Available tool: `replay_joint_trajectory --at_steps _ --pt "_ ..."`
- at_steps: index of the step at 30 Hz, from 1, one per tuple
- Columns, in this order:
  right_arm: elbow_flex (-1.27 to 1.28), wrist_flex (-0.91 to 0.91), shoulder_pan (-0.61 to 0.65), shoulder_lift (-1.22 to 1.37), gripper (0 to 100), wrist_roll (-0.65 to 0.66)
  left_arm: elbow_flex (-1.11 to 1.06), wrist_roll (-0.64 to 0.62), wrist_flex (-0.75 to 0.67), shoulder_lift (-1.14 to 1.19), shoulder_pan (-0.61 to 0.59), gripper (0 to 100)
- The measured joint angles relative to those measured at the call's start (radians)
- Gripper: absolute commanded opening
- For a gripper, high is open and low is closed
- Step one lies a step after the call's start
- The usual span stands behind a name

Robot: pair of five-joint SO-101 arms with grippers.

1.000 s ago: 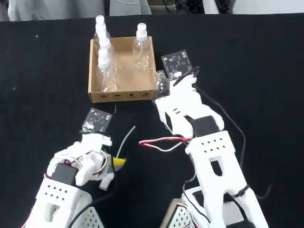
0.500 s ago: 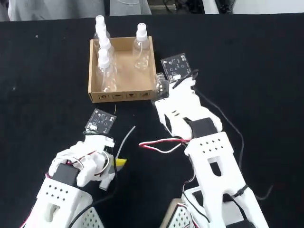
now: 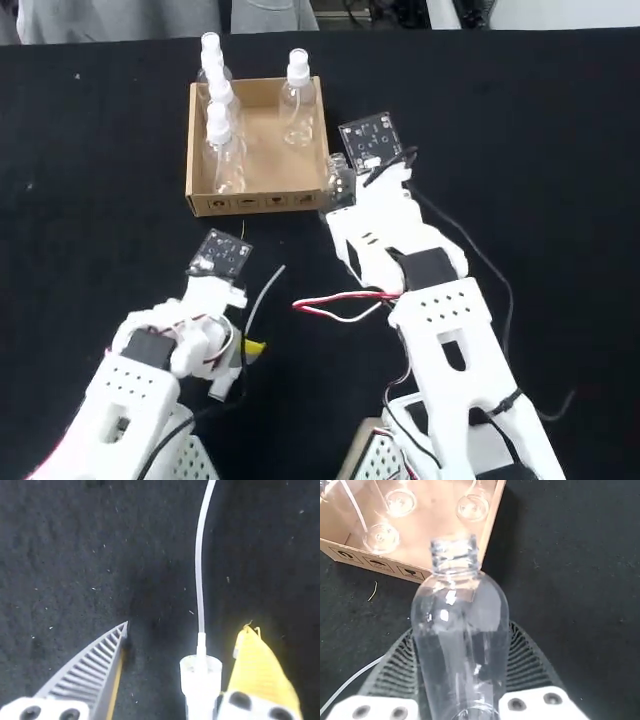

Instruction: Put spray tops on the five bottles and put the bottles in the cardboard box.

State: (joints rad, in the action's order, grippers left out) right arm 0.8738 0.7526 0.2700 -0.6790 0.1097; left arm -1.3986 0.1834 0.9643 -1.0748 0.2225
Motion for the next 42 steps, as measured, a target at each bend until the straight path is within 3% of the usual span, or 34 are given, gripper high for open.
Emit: replay_joint_trajectory --at_steps 8,17,31,36,42 --pt "0.0 0.0 0.0 0.0 1.2 0.0 0.138 -0.031 -0.069 0.307 -0.112 31" --pt "0.0 0.0 0.0 0.0 1.2 0.0 0.261 -0.117 -0.074 0.485 -0.264 31" --pt "0.0 0.0 0.0 0.0 1.2 0.0 0.308 -0.167 -0.124 0.522 -0.535 31" --pt "0.0 0.0 0.0 0.0 1.2 0.0 0.33 -0.155 -0.124 0.522 -0.597 31" --pt "0.0 0.0 0.0 0.0 1.2 0.0 0.333 -0.103 -0.124 0.522 -0.75 31"
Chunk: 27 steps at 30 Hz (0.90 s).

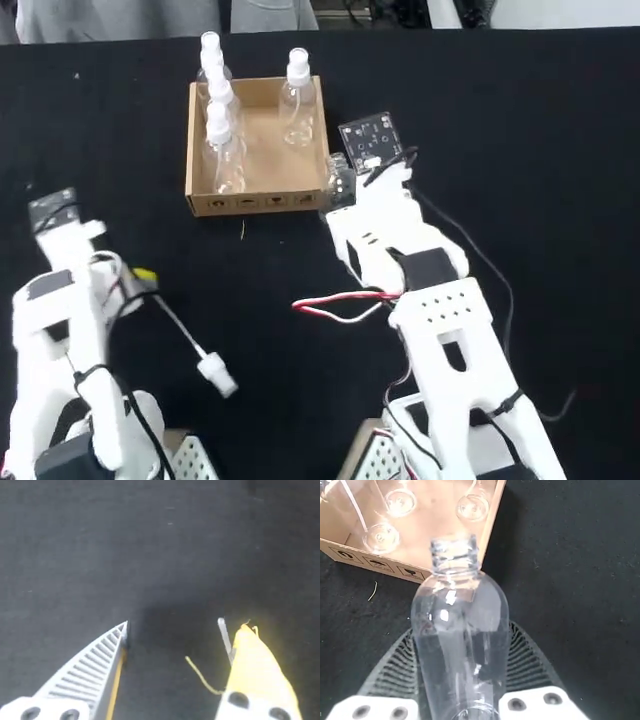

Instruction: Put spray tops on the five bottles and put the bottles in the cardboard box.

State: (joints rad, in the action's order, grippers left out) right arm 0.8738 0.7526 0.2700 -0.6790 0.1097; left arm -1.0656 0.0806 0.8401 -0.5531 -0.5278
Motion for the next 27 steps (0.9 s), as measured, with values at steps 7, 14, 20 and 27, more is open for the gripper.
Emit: replay_joint_trajectory --at_steps 7,14,20,27 --pt "0.0 0.0 0.0 0.0 1.2 0.0 0.0 0.152 0.094 0.0 -0.157 31" --pt "0.0 0.0 0.0 0.0 1.2 0.0 0.002 0.308 0.176 0.0 -0.305 31" --pt "0.0 0.0 0.0 0.0 1.2 0.0 0.002 0.428 0.199 0.0 -0.42 31" --pt "0.0 0.0 0.0 0.0 1.2 0.0 0.112 0.511 0.353 0.0 -0.46 31"
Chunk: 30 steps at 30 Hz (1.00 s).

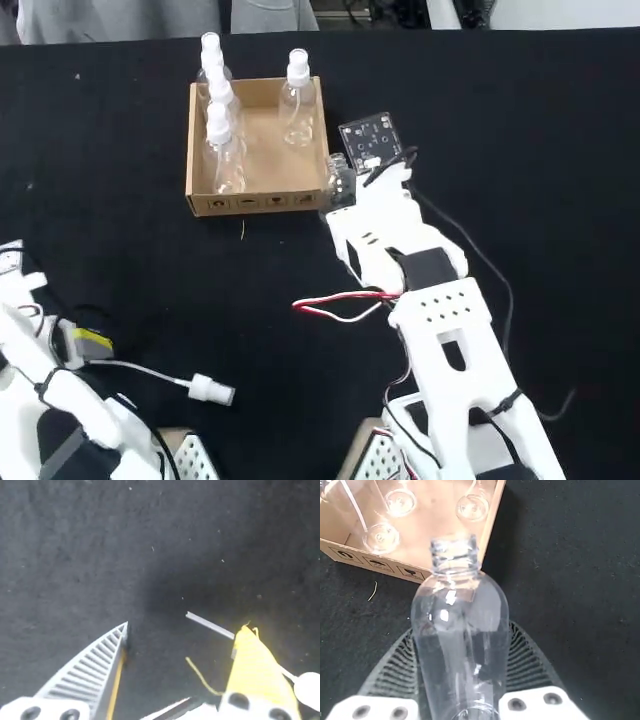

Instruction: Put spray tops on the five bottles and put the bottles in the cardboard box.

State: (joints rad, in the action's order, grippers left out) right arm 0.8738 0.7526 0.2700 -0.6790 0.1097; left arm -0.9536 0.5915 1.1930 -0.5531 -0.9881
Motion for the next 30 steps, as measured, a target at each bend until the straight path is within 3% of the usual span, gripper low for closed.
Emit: replay_joint_trajectory --at_steps 6,13,25,30 --pt "0.0 0.0 0.0 0.0 1.2 0.0 0.167 0.012 0.133 0.0 -0.003 31" --pt "0.0 0.0 0.0 0.0 1.2 0.0 0.218 0.175 0.23 0.0 0.084 31" --pt "0.0 0.0 0.0 0.0 1.2 0.0 0.206 0.387 0.236 0.0 0.304 31" --pt "0.0 0.0 0.0 0.0 1.2 0.0 0.183 0.416 0.235 0.0 0.407 31"
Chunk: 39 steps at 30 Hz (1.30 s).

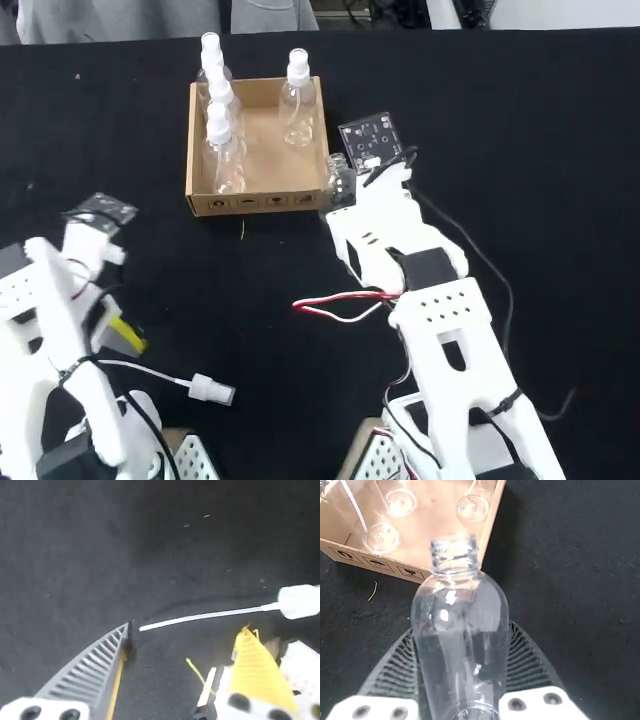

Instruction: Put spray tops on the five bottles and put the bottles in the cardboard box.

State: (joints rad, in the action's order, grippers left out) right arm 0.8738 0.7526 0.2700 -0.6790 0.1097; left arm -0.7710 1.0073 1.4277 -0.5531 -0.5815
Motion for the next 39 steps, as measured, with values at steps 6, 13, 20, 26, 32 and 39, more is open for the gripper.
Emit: replay_joint_trajectory --at_steps 6,13,20,26,32,39 --pt "0.0 0.0 0.0 0.0 1.2 0.0 -0.028 0.006 0.0 0.0 0.114 31" --pt "0.0 0.0 0.0 0.0 1.2 0.0 -0.028 0.006 0.091 0.0 0.236 31" --pt "0.0 0.0 0.0 0.0 1.2 0.0 -0.06 0.006 0.103 0.0 0.374 31" --pt "0.0 0.0 0.0 0.0 1.2 0.0 -0.106 0.006 0.1 0.0 0.506 31" --pt "0.0 0.0 0.0 0.0 1.2 0.0 -0.193 0.006 -0.023 0.0 0.583 31" --pt "0.0 0.0 0.0 0.0 1.2 0.0 -0.279 0.006 -0.13 0.0 0.66 30"
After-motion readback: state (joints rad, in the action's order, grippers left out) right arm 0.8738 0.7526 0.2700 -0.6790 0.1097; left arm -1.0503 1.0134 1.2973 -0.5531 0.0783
